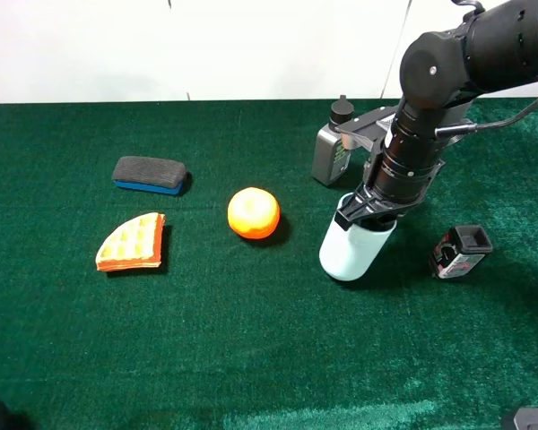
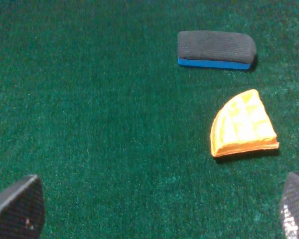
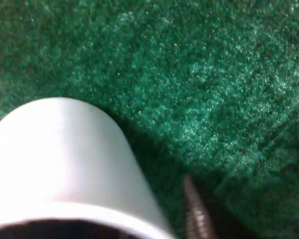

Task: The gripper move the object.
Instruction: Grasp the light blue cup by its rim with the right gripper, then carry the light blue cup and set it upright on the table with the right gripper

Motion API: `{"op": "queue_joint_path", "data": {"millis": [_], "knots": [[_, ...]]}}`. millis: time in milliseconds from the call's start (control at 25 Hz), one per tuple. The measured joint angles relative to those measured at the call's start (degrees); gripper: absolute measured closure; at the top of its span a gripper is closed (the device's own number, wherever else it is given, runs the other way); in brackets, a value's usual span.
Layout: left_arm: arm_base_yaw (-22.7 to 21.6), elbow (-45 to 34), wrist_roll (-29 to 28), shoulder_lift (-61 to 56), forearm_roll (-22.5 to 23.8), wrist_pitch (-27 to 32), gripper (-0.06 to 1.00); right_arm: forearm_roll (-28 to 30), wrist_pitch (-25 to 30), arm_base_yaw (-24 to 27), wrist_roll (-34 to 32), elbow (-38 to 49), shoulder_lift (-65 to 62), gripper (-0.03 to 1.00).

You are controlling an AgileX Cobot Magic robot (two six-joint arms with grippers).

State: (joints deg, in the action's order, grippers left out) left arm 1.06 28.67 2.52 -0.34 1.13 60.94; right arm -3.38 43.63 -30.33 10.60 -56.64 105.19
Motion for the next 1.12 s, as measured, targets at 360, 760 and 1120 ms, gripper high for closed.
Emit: {"op": "queue_joint_path", "data": {"millis": [360, 760, 1120], "knots": [[0.00, 0.00, 0.00, 0.00, 0.00, 0.00, -0.01, -1.09, 0.20, -0.16, 0.00, -0.05, -0.29, 0.96], [0.00, 0.00, 0.00, 0.00, 0.00, 0.00, -0.01, -0.83, 0.51, -0.16, 0.00, -0.11, -0.70, 0.96], [0.00, 0.00, 0.00, 0.00, 0.00, 0.00, -0.01, -1.21, 3.58, -0.16, 0.00, -0.11, -4.24, 0.96]]}}
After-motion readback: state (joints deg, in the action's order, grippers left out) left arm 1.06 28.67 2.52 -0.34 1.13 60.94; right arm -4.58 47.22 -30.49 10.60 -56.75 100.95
